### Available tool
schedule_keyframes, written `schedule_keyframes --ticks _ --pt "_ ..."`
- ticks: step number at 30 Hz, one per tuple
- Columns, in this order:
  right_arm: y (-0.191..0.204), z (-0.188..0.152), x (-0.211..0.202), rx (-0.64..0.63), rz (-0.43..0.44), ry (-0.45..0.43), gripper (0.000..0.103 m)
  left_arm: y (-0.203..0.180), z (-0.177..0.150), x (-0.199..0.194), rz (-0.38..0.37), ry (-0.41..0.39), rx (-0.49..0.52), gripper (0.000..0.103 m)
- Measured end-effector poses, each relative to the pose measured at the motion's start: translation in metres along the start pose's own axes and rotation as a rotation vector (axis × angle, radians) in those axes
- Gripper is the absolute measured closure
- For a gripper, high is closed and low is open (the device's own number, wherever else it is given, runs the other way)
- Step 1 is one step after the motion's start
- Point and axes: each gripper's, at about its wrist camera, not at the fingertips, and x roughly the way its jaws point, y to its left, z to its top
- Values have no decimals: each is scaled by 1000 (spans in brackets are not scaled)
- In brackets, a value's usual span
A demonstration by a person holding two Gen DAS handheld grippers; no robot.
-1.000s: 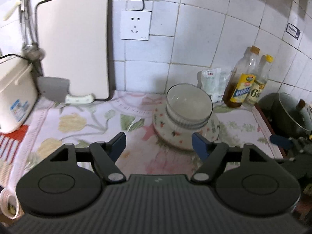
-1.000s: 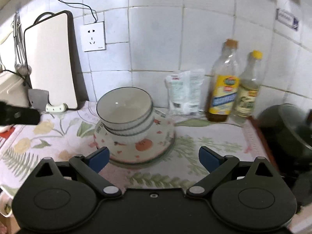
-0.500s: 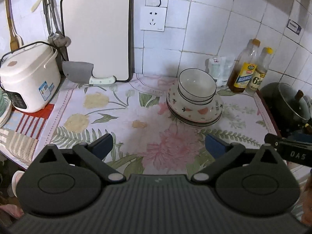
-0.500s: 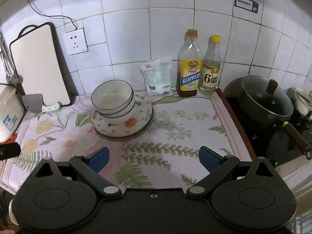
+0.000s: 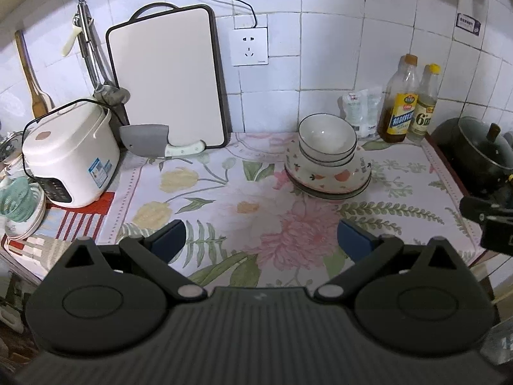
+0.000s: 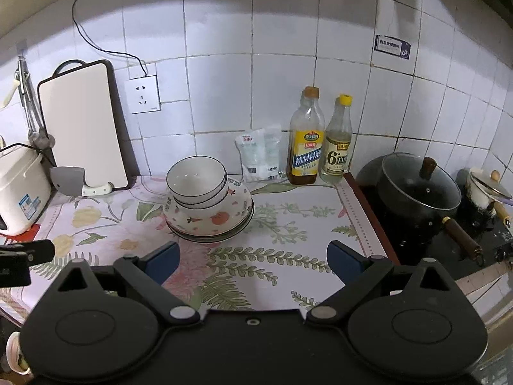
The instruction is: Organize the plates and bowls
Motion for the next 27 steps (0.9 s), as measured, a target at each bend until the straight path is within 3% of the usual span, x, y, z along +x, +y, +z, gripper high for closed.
schedule_keyframes --ticks 11,27 --pt "-4 -6 -3 24 14 45 3 -7 -2 -7 -33 -1 -15 1" --pt "-5 -10 -11 -1 -17 -10 3 -20 -10 -9 -26 -32 -32 1"
